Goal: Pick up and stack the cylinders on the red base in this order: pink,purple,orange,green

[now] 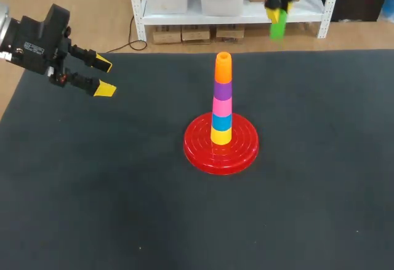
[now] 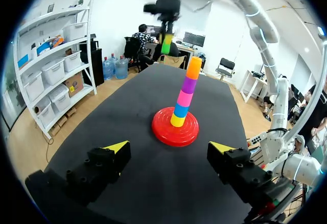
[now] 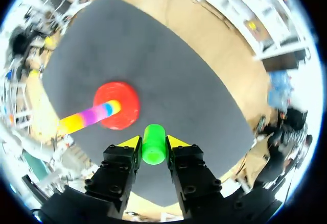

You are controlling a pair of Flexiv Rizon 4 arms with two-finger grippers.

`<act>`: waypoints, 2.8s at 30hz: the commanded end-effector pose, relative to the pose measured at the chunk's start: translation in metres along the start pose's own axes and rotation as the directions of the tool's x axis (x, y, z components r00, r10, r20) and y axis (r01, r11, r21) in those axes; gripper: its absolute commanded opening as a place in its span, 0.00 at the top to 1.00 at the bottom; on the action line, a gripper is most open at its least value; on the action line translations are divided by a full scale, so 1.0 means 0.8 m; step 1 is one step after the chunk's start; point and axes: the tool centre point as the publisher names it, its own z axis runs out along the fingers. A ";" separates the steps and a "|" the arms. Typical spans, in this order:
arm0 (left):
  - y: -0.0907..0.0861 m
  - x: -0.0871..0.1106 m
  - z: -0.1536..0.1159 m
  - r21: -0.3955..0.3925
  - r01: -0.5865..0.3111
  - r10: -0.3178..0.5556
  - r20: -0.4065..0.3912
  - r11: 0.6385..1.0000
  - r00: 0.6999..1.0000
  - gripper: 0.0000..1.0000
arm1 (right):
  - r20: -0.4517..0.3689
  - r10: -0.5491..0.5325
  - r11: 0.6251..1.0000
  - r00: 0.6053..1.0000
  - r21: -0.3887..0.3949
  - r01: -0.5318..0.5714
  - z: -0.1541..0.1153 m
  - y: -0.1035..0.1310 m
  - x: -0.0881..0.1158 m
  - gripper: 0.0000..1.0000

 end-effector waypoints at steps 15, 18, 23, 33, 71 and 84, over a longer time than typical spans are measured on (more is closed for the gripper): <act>0.000 0.002 0.000 -0.002 -0.002 0.002 0.004 1.000 1.000 0.00 | 0.090 -0.368 0.929 0.925 0.064 0.363 -0.040 0.196 0.056 1.00; 0.000 0.002 0.000 -0.002 -0.002 0.002 0.004 1.000 1.000 0.00 | 0.079 -0.394 0.918 0.916 0.067 0.390 -0.035 0.208 0.053 1.00; 0.000 0.002 0.000 -0.002 -0.002 0.002 0.004 1.000 1.000 0.00 | 0.063 -0.417 0.908 0.906 0.057 0.414 -0.026 0.220 0.046 1.00; 0.000 0.002 0.000 -0.002 -0.002 0.002 0.004 1.000 1.000 0.00 | 0.049 -0.392 0.918 0.919 0.079 0.388 -0.018 0.210 0.028 1.00; 0.000 0.002 0.000 -0.002 -0.002 0.002 0.004 1.000 1.000 0.00 | -0.023 -0.347 0.936 0.937 0.060 0.348 -0.001 0.189 0.001 1.00; 0.000 0.002 0.000 -0.002 -0.002 0.002 0.004 1.000 1.000 0.00 | -0.027 -0.314 0.949 0.949 -0.002 0.314 0.010 0.179 -0.007 1.00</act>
